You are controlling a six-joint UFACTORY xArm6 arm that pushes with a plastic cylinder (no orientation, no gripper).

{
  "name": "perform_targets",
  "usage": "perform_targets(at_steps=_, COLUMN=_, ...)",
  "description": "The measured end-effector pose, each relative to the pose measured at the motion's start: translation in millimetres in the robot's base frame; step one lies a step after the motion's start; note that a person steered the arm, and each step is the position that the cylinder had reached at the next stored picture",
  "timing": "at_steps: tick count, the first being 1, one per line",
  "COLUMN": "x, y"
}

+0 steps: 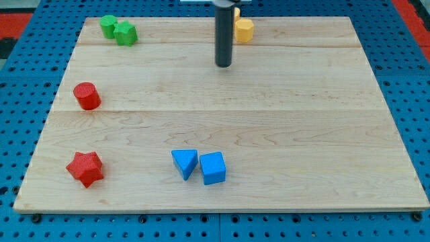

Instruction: Put the red circle diagonally bottom right to the yellow blocks

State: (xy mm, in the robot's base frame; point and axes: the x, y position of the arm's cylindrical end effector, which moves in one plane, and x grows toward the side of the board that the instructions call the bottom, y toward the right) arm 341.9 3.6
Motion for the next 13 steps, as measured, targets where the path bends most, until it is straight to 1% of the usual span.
perform_targets(at_steps=1, x=-0.5, y=-0.1)
perform_targets(at_steps=2, x=50.7, y=-2.7)
perform_targets(at_steps=3, x=79.3, y=-55.4)
perform_targets(at_steps=4, x=92.0, y=-118.2)
perform_targets(at_steps=5, x=96.7, y=-206.3)
perform_targets(at_steps=6, x=116.9, y=-251.8)
perform_targets(at_steps=7, x=93.4, y=-302.4)
perform_targets(at_steps=8, x=69.5, y=-304.2)
perform_targets(at_steps=9, x=74.0, y=-209.5)
perform_targets(at_steps=10, x=73.9, y=-164.9)
perform_targets(at_steps=11, x=66.4, y=-214.0)
perform_targets(at_steps=12, x=62.4, y=-249.2)
perform_targets(at_steps=13, x=62.1, y=-184.4)
